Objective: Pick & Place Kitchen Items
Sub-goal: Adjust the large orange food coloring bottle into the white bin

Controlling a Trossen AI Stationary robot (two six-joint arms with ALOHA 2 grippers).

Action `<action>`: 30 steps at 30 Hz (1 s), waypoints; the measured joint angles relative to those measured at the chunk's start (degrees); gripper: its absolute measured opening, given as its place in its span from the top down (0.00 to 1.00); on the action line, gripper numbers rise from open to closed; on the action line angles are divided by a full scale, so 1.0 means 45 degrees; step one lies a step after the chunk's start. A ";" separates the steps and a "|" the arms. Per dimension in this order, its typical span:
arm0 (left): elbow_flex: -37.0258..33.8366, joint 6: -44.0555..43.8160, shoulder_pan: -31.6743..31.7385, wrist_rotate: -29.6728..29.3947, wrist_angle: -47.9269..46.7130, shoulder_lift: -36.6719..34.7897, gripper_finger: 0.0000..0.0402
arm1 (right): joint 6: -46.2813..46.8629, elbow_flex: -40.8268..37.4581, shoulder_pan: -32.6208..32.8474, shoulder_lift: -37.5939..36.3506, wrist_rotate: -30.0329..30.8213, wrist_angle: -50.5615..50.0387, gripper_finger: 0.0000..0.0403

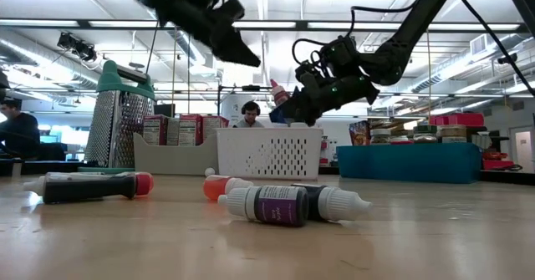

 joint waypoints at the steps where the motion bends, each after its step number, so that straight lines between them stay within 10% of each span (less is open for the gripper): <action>1: -0.0668 -0.0203 -0.0002 0.0046 0.1115 -0.0063 0.66 | -0.0003 0.0000 0.0079 0.0000 0.0002 0.0142 0.67; 11: -0.4308 -0.3237 -0.0149 0.1708 0.8735 -0.0096 0.66 | 0.0274 0.0000 0.0683 0.0000 -0.0109 0.1160 0.65; 30: -0.4354 -0.4962 -0.0307 0.2627 0.9489 -0.0097 0.66 | 0.1015 0.0013 0.1735 0.0005 -0.0875 0.3274 0.65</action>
